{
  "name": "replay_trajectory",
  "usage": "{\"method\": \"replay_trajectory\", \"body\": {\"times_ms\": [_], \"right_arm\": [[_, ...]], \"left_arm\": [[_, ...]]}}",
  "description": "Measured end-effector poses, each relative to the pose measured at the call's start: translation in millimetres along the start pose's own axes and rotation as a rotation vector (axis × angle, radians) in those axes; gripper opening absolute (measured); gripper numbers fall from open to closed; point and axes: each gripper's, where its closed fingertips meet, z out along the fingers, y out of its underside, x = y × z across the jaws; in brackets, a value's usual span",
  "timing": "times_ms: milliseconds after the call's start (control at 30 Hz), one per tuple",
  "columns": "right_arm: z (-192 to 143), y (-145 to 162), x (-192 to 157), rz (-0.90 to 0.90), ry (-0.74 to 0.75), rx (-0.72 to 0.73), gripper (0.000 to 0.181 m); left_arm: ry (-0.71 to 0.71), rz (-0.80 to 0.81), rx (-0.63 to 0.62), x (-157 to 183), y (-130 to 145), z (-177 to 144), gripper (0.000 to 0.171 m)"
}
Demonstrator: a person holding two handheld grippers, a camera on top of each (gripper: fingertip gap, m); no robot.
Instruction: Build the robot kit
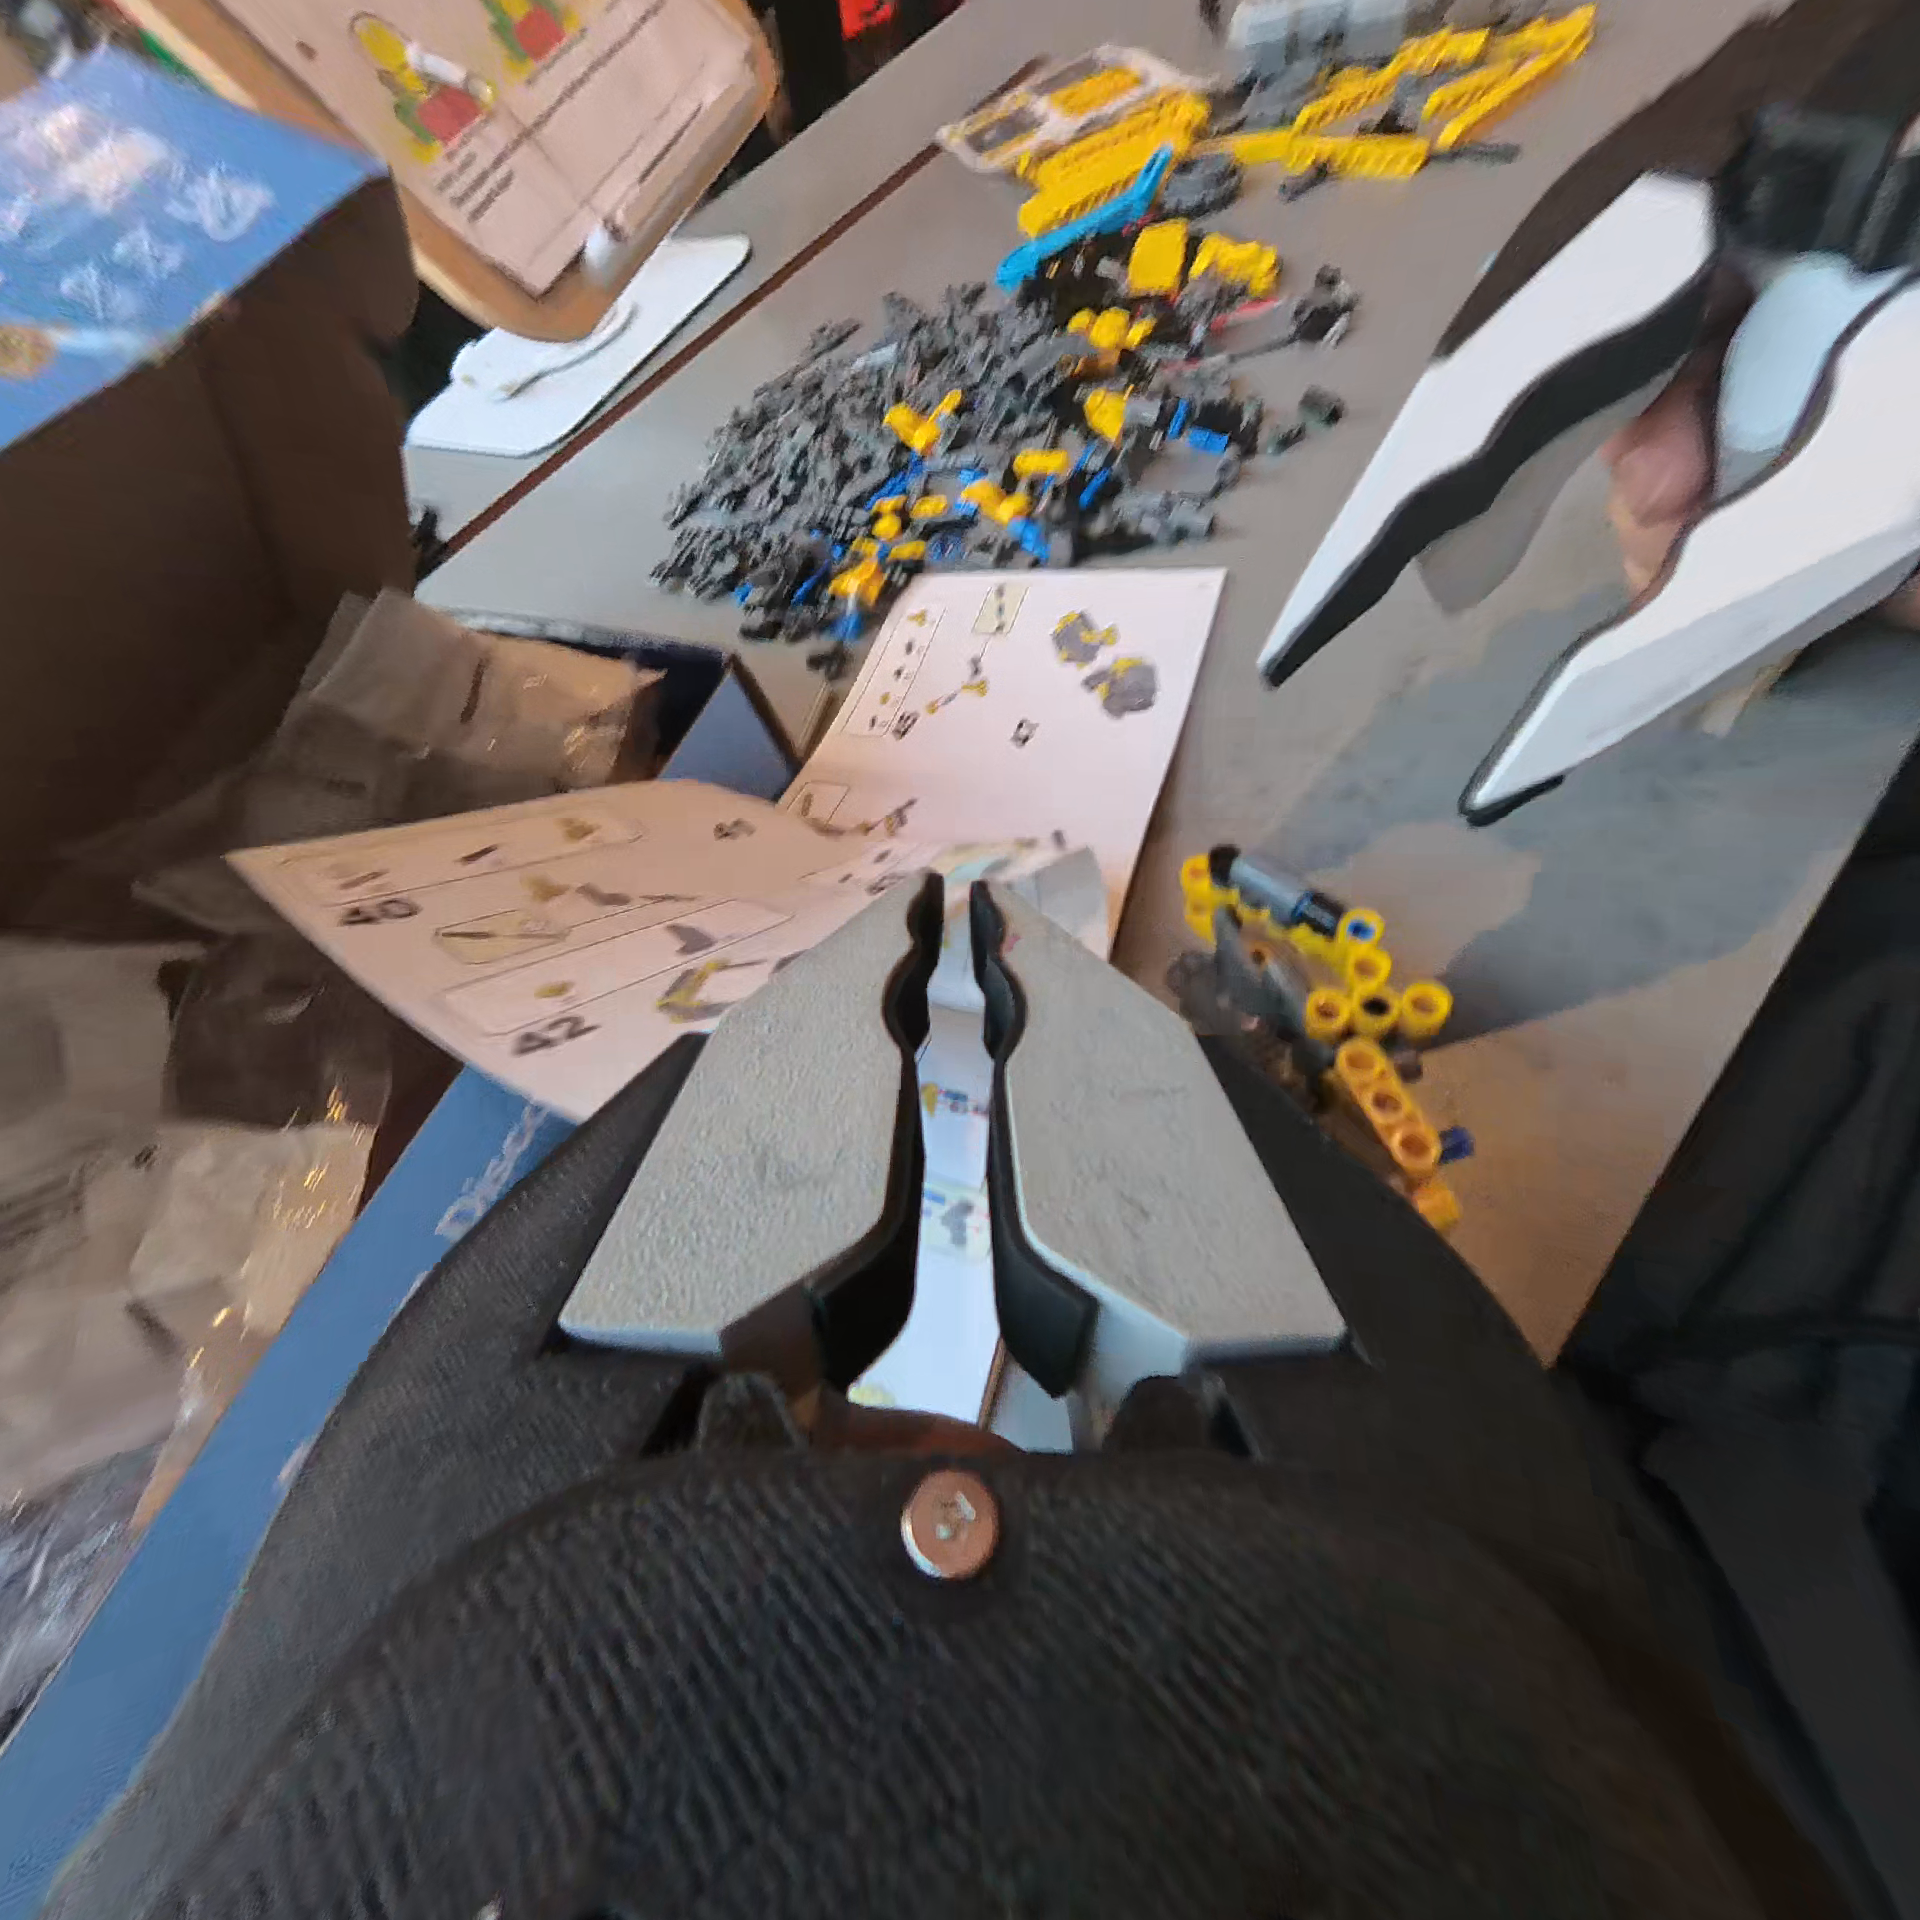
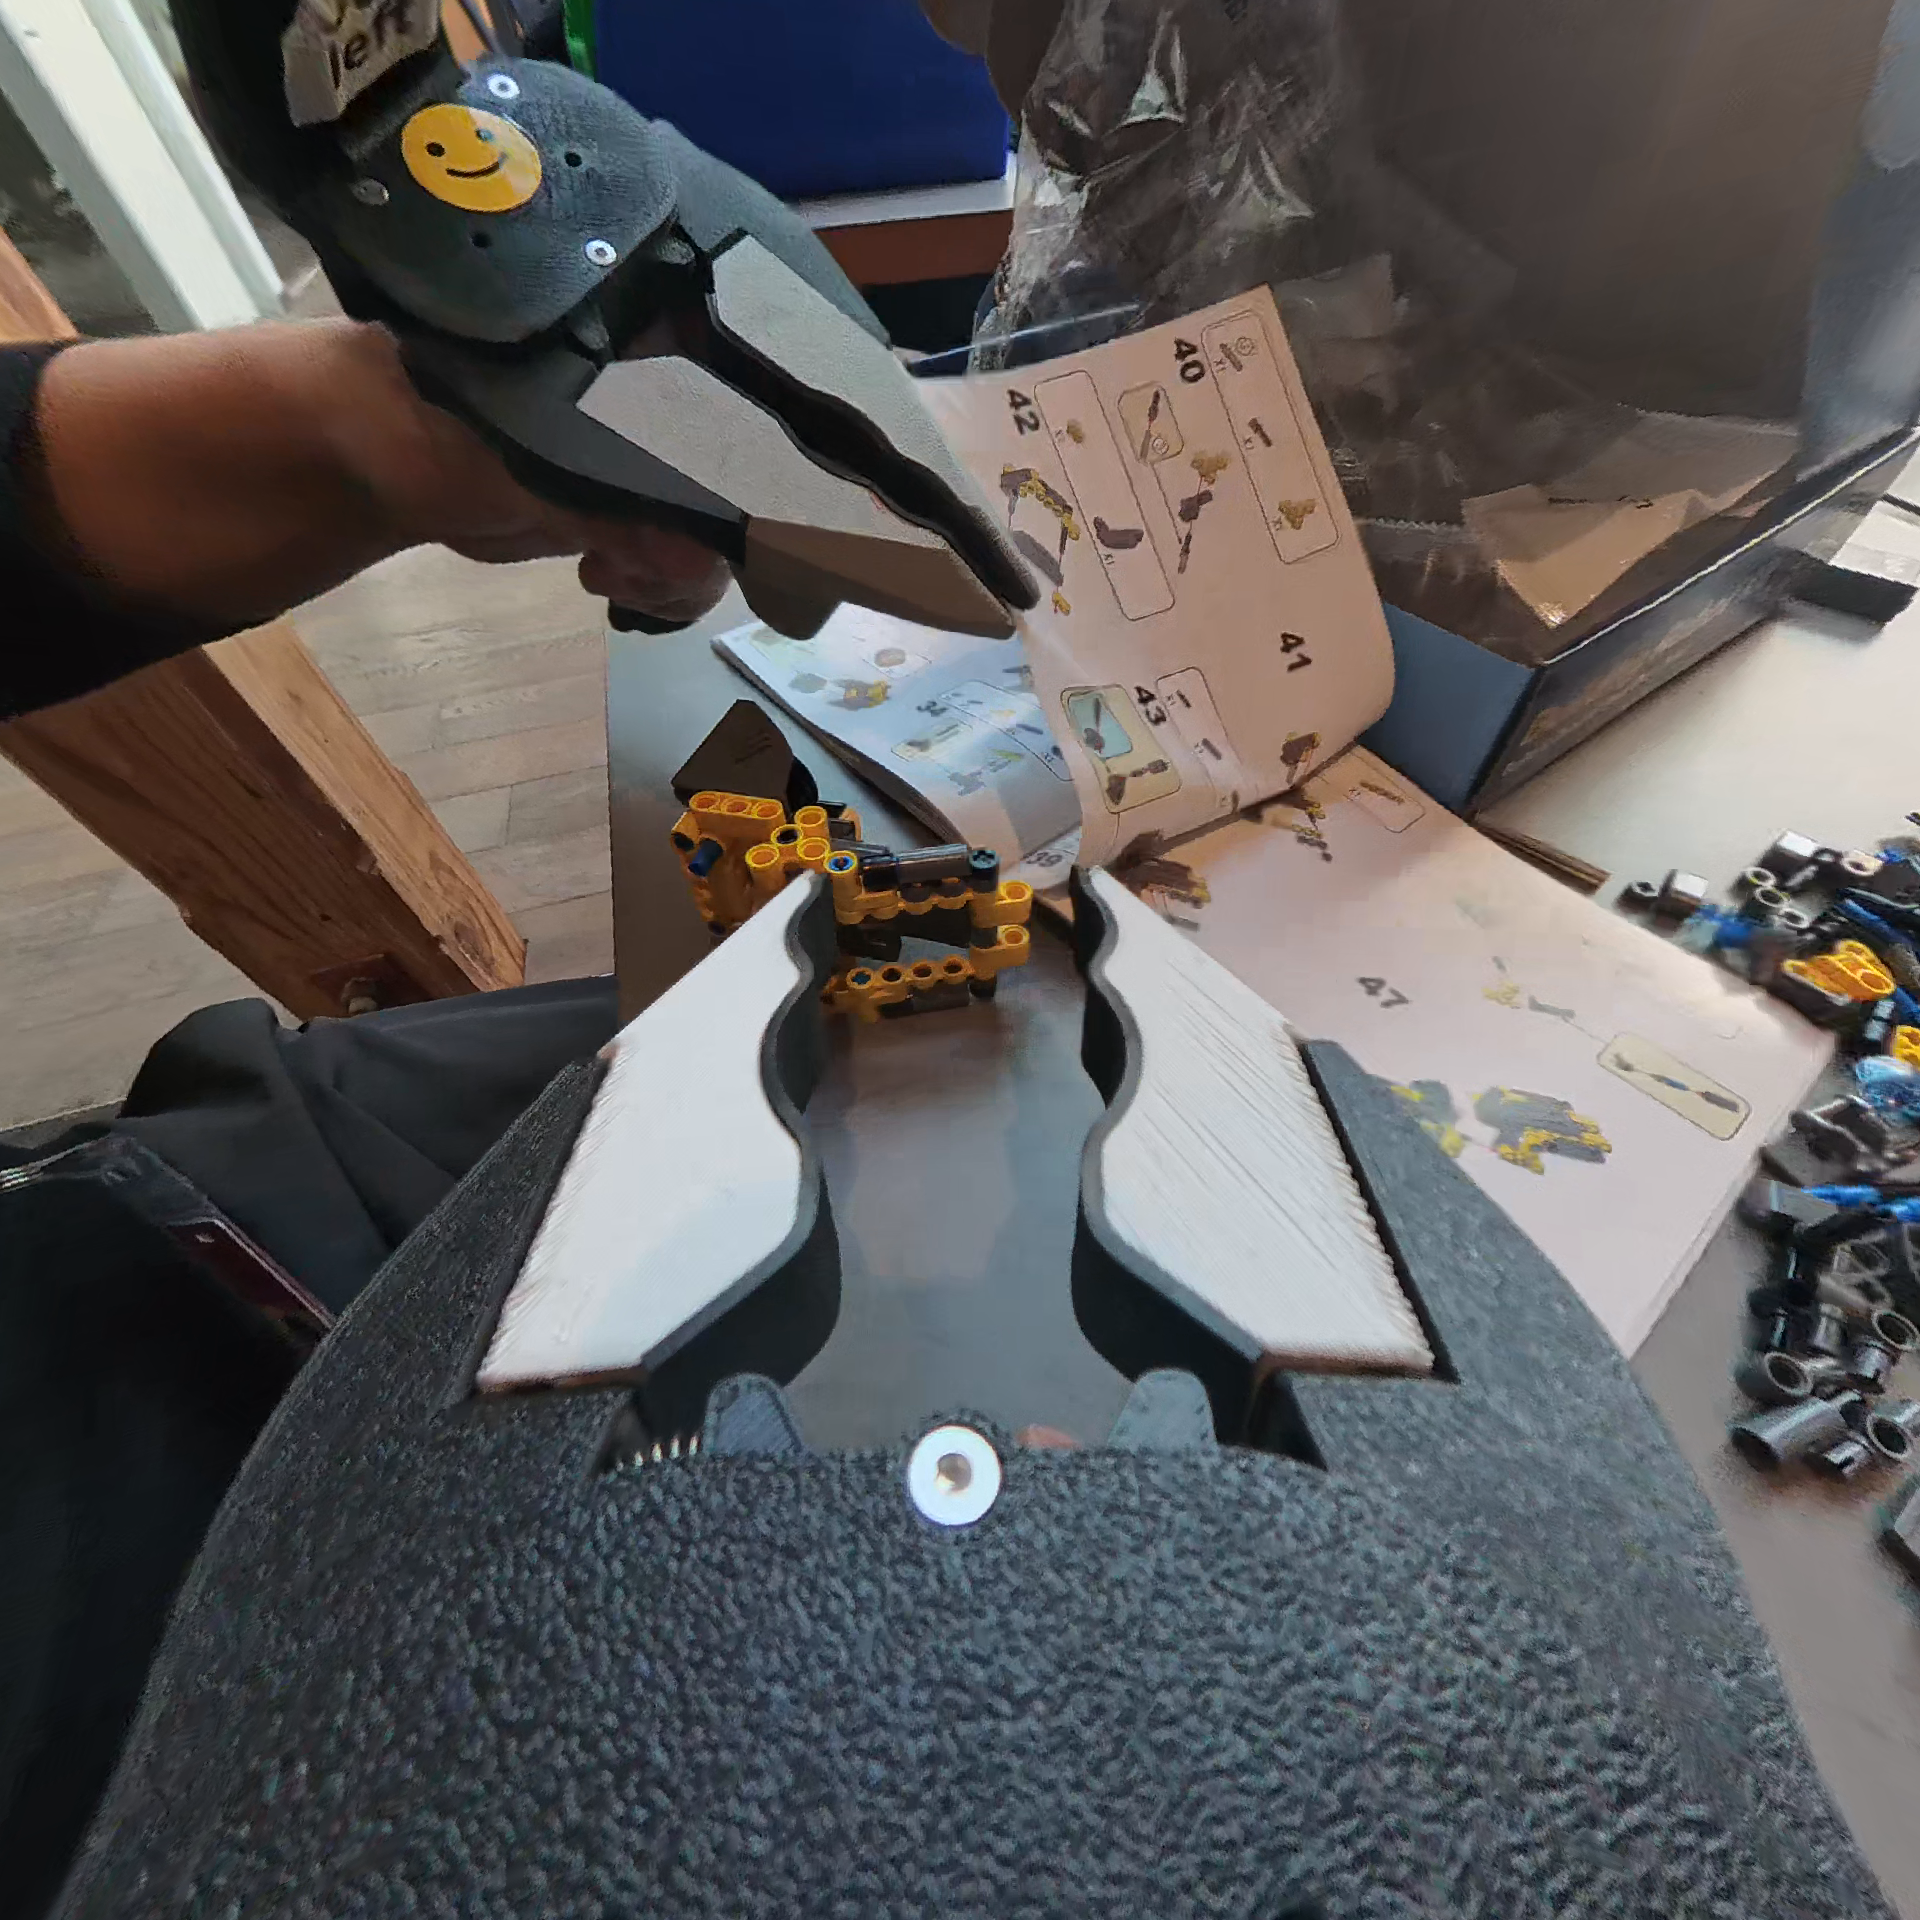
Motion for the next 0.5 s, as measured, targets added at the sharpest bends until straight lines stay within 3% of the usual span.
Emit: {"method": "replay_trajectory", "body": {"times_ms": [100,267,333,500], "right_arm": [[-0.7,0.1,5.3,0.008,0.026,0.001,0.045],[-1.9,-0.8,9.0,0.018,0.043,0.009,0.045],[-1.9,-0.6,9.0,0.025,0.037,0.009,0.045],[-2.5,-1.4,8.2,0.021,0.034,0.015,0.046]], "left_arm": [[0.064,-0.007,0.037,1.3,-11.3,13.0,0.006],[0.037,0.166,0.020,-4.5,-16.2,25.7,0.000],[0.081,0.176,0.017,2.0,-22.5,28.0,0.010],[0.274,-0.040,0.151,18.3,-52.5,18.5,0.023]]}}
